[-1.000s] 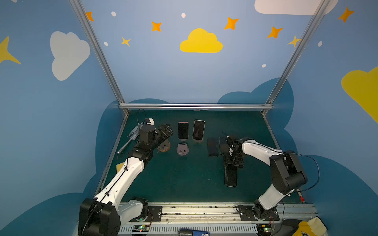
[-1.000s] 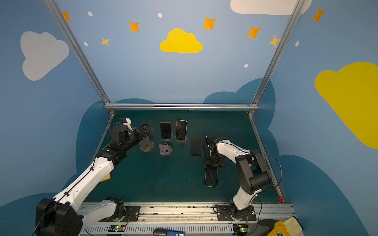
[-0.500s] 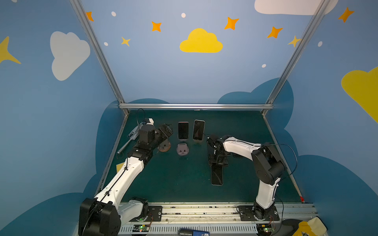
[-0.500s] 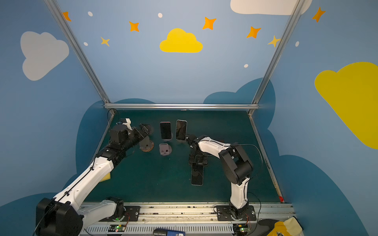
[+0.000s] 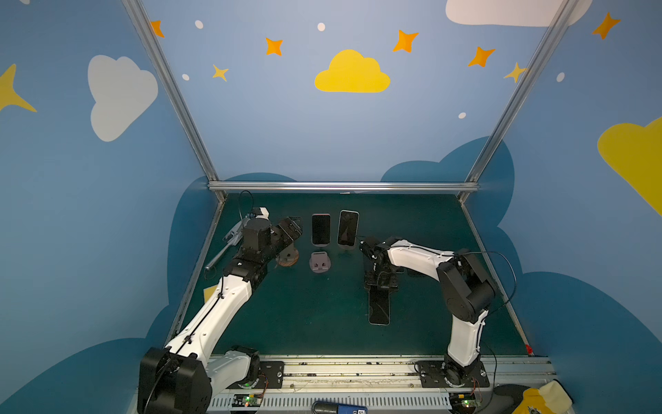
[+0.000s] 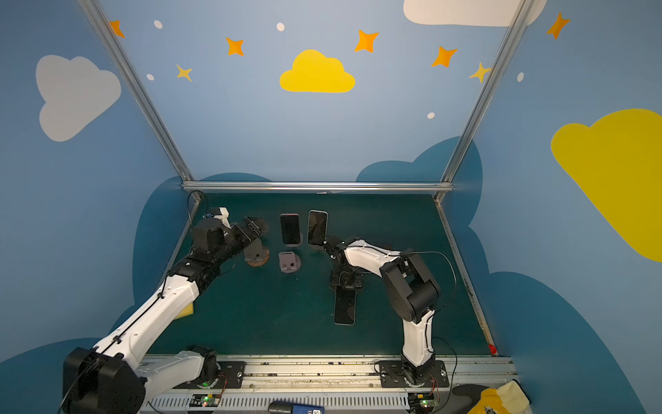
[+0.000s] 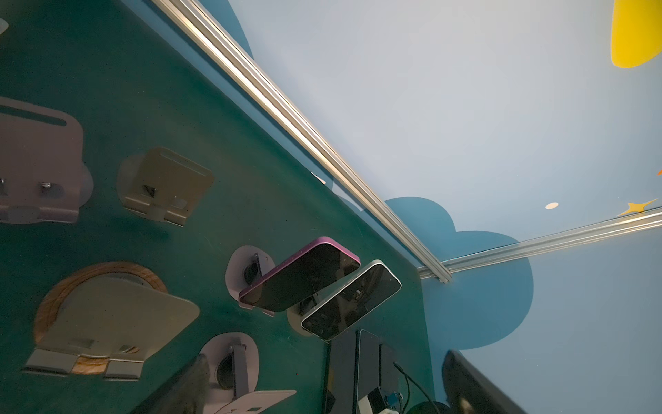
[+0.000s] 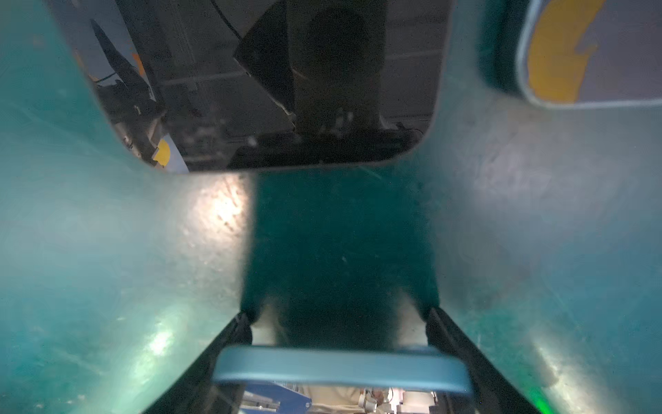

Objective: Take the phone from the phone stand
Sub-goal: 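Hold the teal-edged phone flat on the table, then open the right gripper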

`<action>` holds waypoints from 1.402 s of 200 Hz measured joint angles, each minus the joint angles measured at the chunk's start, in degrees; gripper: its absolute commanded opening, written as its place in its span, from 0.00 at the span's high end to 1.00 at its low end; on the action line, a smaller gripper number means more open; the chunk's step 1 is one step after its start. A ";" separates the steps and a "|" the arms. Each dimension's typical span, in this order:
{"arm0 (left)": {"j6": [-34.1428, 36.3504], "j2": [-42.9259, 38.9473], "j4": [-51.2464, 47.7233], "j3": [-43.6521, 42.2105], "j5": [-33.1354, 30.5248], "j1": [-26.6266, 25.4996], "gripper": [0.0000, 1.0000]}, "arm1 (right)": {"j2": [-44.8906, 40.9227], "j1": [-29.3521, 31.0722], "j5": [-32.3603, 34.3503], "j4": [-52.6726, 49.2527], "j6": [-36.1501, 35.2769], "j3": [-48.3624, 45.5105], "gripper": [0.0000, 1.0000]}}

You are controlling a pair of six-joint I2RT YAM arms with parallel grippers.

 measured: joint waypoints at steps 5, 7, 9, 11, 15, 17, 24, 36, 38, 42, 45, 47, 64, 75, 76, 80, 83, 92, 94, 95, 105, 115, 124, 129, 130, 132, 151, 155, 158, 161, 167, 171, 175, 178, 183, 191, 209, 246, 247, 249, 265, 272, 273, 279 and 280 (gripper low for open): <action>0.00 0.00 0.00 0.00 -0.02 0.00 0.00 | 0.00 0.11 0.07 0.09 -0.13 -0.02 0.29; -0.02 0.00 0.00 0.00 -0.02 0.00 0.00 | 0.00 0.15 0.09 0.13 -0.15 -0.02 0.29; -0.02 0.00 0.00 0.00 0.00 0.00 0.00 | 0.00 0.20 0.11 0.17 -0.22 -0.04 0.29; -0.02 0.00 0.00 0.00 0.00 0.00 0.00 | 0.00 0.22 0.15 0.22 -0.24 -0.04 0.29; -0.02 -0.02 0.00 0.00 0.02 0.00 0.00 | 0.00 0.28 0.17 0.28 -0.28 -0.07 0.29; -0.04 -0.02 0.00 0.00 0.02 0.00 0.00 | 0.00 0.28 0.22 0.31 -0.28 -0.11 0.29; -0.07 -0.02 0.00 0.00 0.04 0.00 0.00 | -0.15 0.28 0.24 0.52 -0.31 -0.31 0.29; -0.13 -0.02 0.00 0.00 0.07 0.00 0.00 | -0.70 0.42 0.35 1.22 -0.42 -0.98 0.28; -0.15 -0.02 0.00 0.00 0.07 0.00 0.00 | -0.81 0.42 0.44 1.31 -0.44 -1.14 0.28; -0.15 -0.02 0.00 0.00 0.07 0.00 0.00 | -1.05 0.50 0.50 1.64 -0.52 -1.42 0.27; -0.17 -0.02 0.02 0.00 0.04 0.00 0.00 | -1.20 0.52 0.59 1.86 -0.59 -1.64 0.27; -0.17 -0.02 0.02 0.00 0.04 0.00 0.00 | -1.27 0.55 0.61 1.97 -0.63 -1.73 0.27; -0.17 -0.02 0.02 0.00 0.07 0.00 0.00 | -1.51 0.61 0.72 2.32 -0.79 -2.03 0.27; -0.20 -0.02 0.02 0.00 0.07 0.00 0.00 | -1.51 0.63 0.72 2.34 -0.90 -2.05 0.26; -0.20 -0.02 0.02 0.00 0.07 0.00 0.00 | -1.51 0.63 0.72 2.34 -0.92 -2.05 0.26; -0.20 -0.02 0.02 0.00 0.07 0.00 0.00 | -1.51 0.66 0.72 2.34 -0.92 -2.05 0.26; -0.17 -0.02 0.02 0.00 0.07 0.00 0.00 | -1.51 0.66 0.72 2.34 -0.92 -2.05 0.26; -0.20 -0.02 0.02 0.00 0.09 0.00 0.00 | -1.51 0.68 0.76 2.32 -0.96 -2.05 0.26; -0.20 -0.02 0.02 0.00 0.09 0.00 0.00 | -1.51 0.68 0.76 2.32 -0.96 -2.05 0.26; -0.20 -0.02 0.02 0.00 0.09 0.00 0.00 | -1.51 0.68 0.76 2.32 -0.94 -2.05 0.26; -0.20 -0.02 0.02 0.00 0.09 -0.02 0.00 | -1.51 0.68 0.79 2.32 -1.01 -2.05 0.25; -0.20 -0.02 0.02 0.00 0.09 -0.07 0.00 | -1.51 0.74 0.83 2.29 -1.16 -2.05 0.24; -0.20 -0.02 0.02 0.00 0.09 -0.17 0.00 | -1.51 0.90 1.03 2.34 -1.20 -2.08 0.23; -0.20 -0.02 0.02 0.00 0.09 -0.20 0.00 | -1.51 0.94 1.07 2.36 -1.25 -2.10 0.23; -0.20 -0.02 0.02 0.00 0.09 -0.22 0.00 | -1.51 0.94 1.09 2.36 -1.25 -2.10 0.23; -0.20 -0.02 0.02 0.00 0.09 -0.24 0.00 | -1.51 0.96 1.09 2.36 -1.25 -2.10 0.23; -0.20 -0.02 0.02 0.00 0.09 -0.33 0.00 | -1.51 1.01 1.09 2.38 -1.27 -2.10 0.23; -0.17 -0.02 0.02 0.00 0.09 -0.33 0.00 | -1.51 1.03 1.07 2.38 -1.27 -2.10 0.22; -0.17 -0.02 0.02 0.00 0.09 -0.35 0.00 | -1.51 1.03 1.07 2.40 -1.27 -2.10 0.22; -0.20 -0.02 0.02 0.00 0.09 -0.39 0.00 | -1.51 1.05 1.09 2.40 -1.27 -2.10 0.22; -0.17 -0.02 0.02 0.00 0.09 -0.42 0.00 | -1.51 1.05 1.09 2.40 -1.27 -2.10 0.22; -0.20 -0.02 0.02 0.00 0.09 -0.44 0.00 | -1.51 1.05 1.09 2.40 -1.25 -2.08 0.23; -0.17 -0.02 0.02 0.00 0.09 -0.44 0.00 | -1.51 1.05 1.09 2.38 -1.25 -2.08 0.23; -0.20 -0.02 0.02 0.00 0.09 -0.44 0.00 | -1.51 1.05 1.09 2.40 -1.22 -2.08 0.22; -0.20 -0.02 0.02 0.00 0.09 -0.44 0.00 | -1.51 1.05 1.09 2.40 -1.20 -2.08 0.23; -0.17 -0.02 0.02 0.00 0.09 -0.44 0.00 | -1.53 1.07 1.09 2.40 -1.18 -2.10 0.23; -0.17 -0.02 0.02 0.00 0.07 -0.44 0.00 | -1.70 1.20 1.14 2.58 -1.18 -2.16 0.23; -0.17 -0.02 0.02 0.00 0.09 -0.44 0.00 | -2.25 1.75 0.48 4.48 -1.18 -2.54 0.23; -0.17 -0.02 0.02 0.00 0.07 -0.44 0.00 | -2.25 1.77 0.44 4.55 -1.18 -2.54 0.23; -0.17 -0.02 0.02 0.00 0.09 -0.44 0.00 | -2.25 1.79 0.42 4.63 -1.18 -2.56 0.22; -0.17 -0.02 0.02 0.00 0.07 -0.57 0.00 | -2.25 1.86 0.26 4.83 -1.18 -2.56 0.22; -0.15 -0.02 0.02 0.00 0.07 -0.66 0.00 | -2.25 1.86 0.24 4.81 -1.18 -2.56 0.22; -0.15 -0.02 0.02 0.00 0.04 -0.66 0.00 | -2.25 1.86 0.24 4.83 -1.18 -2.56 0.22; -0.15 -0.02 0.00 0.00 0.04 -0.70 0.00 | -2.25 1.86 0.24 4.83 -1.18 -2.56 0.22; -0.15 -0.02 0.02 0.00 0.04 -0.72 0.00 | -2.25 1.86 0.24 4.83 -1.18 -2.56 0.22</action>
